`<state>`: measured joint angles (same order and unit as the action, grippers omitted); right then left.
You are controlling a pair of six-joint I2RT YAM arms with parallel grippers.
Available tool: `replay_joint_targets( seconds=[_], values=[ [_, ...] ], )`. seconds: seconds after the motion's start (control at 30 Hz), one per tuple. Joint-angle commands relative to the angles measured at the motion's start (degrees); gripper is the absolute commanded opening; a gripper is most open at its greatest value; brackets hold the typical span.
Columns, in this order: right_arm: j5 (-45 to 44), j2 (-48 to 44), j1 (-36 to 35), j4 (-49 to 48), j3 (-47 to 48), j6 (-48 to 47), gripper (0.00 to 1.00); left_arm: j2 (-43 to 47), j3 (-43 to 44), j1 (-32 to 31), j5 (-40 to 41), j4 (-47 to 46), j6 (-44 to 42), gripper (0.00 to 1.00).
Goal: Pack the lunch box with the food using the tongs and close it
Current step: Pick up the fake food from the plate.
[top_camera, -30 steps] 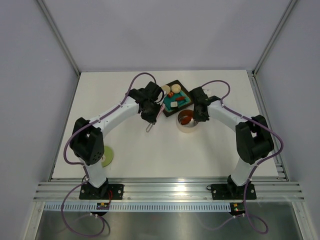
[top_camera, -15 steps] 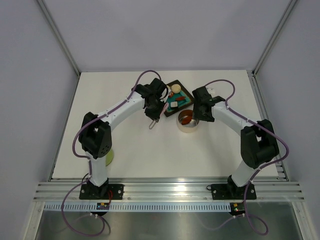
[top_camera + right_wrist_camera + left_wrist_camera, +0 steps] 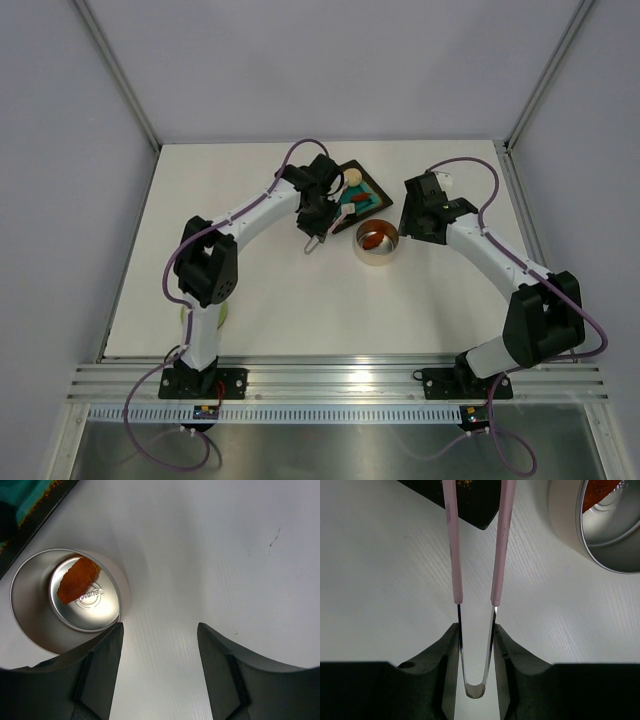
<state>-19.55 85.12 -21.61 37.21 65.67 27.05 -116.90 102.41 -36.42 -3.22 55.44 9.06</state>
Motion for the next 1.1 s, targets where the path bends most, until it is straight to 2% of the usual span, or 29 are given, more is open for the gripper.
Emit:
replay_joint_targets(
  seconds=[0.0, 0.17, 0.27, 1.07],
  values=[
    [-2.1, -2.3, 0.7, 1.1, -1.2, 1.0, 0.68, 0.4, 3.0, 0.0, 0.4, -1.2, 1.0, 0.32],
    [-1.9, -2.8, 0.9, 1.1, -1.9, 1.1, 0.69, -0.3, 3.5, 0.0, -0.7, -2.1, 1.9, 0.33],
    [-1.9, -2.9, 0.9, 1.1, -1.9, 1.1, 0.69, -1.1, 3.8, 0.2, -1.4, -2.3, 2.4, 0.4],
    [-1.8, -2.9, 1.0, 1.2, -1.9, 0.9, 0.69, -4.5, 4.7, 2.1, -6.8, -7.1, 7.7, 0.41]
  ],
)
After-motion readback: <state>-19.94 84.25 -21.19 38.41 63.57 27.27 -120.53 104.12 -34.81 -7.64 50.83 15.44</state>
